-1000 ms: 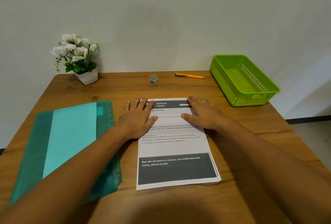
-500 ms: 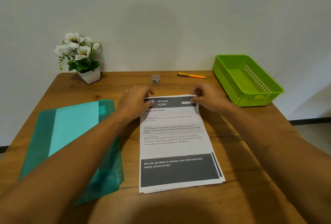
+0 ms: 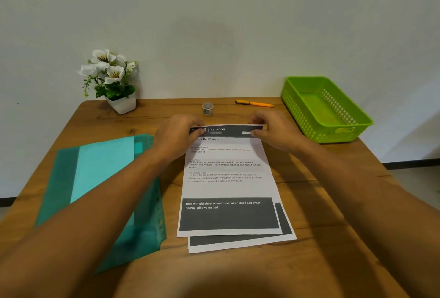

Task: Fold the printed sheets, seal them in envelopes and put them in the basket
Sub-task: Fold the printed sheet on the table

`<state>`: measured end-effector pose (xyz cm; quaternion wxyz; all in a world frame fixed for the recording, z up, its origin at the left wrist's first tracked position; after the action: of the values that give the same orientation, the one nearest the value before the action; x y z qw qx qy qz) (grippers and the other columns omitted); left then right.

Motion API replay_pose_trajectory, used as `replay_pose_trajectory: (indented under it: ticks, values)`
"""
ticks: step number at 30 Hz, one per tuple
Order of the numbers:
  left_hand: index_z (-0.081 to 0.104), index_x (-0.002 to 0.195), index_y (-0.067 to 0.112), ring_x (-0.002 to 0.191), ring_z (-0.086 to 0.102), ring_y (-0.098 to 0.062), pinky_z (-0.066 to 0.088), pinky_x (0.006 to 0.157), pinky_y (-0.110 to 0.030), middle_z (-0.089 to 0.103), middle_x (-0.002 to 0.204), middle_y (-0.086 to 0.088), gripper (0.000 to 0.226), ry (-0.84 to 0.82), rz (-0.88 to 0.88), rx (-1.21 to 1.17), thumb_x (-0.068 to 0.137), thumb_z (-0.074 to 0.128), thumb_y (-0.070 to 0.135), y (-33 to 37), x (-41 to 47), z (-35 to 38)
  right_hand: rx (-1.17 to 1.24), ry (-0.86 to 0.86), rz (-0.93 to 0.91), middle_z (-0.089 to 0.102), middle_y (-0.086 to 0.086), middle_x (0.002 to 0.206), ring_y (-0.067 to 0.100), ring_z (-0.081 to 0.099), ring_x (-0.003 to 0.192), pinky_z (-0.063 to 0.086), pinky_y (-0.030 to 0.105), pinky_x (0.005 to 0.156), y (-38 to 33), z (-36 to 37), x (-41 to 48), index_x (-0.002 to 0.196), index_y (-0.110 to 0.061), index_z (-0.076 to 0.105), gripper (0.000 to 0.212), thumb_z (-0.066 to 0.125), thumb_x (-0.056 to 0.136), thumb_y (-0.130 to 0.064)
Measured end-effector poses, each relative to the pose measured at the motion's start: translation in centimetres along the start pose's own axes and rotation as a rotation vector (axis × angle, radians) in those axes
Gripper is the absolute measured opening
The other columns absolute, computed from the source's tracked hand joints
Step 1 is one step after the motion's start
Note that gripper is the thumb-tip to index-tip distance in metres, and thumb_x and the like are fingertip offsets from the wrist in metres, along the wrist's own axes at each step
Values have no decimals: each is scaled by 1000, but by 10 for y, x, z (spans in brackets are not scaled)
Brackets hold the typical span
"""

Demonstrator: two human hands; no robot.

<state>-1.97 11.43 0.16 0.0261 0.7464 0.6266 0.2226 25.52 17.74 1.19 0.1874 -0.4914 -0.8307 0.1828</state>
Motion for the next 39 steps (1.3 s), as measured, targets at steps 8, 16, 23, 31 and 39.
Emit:
replay_pose_trajectory:
  ticks: [8,16,23,31,39]
  values:
    - [69,112,33,88,60,-10,51,68,-33,70,101,13,17,-125,70,77,95,68,36,18,-21,12,-325,-95,-161,73,-10,104,18,65,100,46,35,91,-44,27,-7,113,-28,65,24,72,91,-22]
    - [71,111,27,103,62,-18,55,81,-42,71,110,7,25,-123,147,145,98,53,37,26,-41,37,-411,-68,-263,66,3,109,26,61,99,44,39,86,-52,62,-30,113,-18,67,22,56,99,-30]
    - [66,123,24,116,56,-16,49,96,-43,67,127,6,31,-65,147,102,104,43,33,26,-53,46,-303,-10,-212,56,-1,112,17,50,101,38,35,82,-43,80,-52,115,-20,63,39,39,106,-50]
    - [43,151,20,135,40,-25,38,105,-44,45,155,1,47,-126,63,235,107,36,34,32,-56,57,-323,27,-71,56,3,143,26,50,127,41,43,105,-45,98,-55,140,-15,56,42,43,106,-35]
    - [36,154,13,141,36,-26,39,107,-45,39,159,-4,65,-202,-1,346,105,25,54,24,-57,51,-332,31,105,45,-2,156,23,39,143,36,47,112,12,62,-79,152,-22,48,52,37,108,-47]
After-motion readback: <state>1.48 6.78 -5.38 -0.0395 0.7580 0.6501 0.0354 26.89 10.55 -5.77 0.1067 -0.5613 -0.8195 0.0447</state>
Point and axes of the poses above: each hand's wrist, its own x-axis towards the middle knuckle, its own z-axis out of the palm, y = z × x, the point moved 1 cm from there along x, towards the middle knuckle
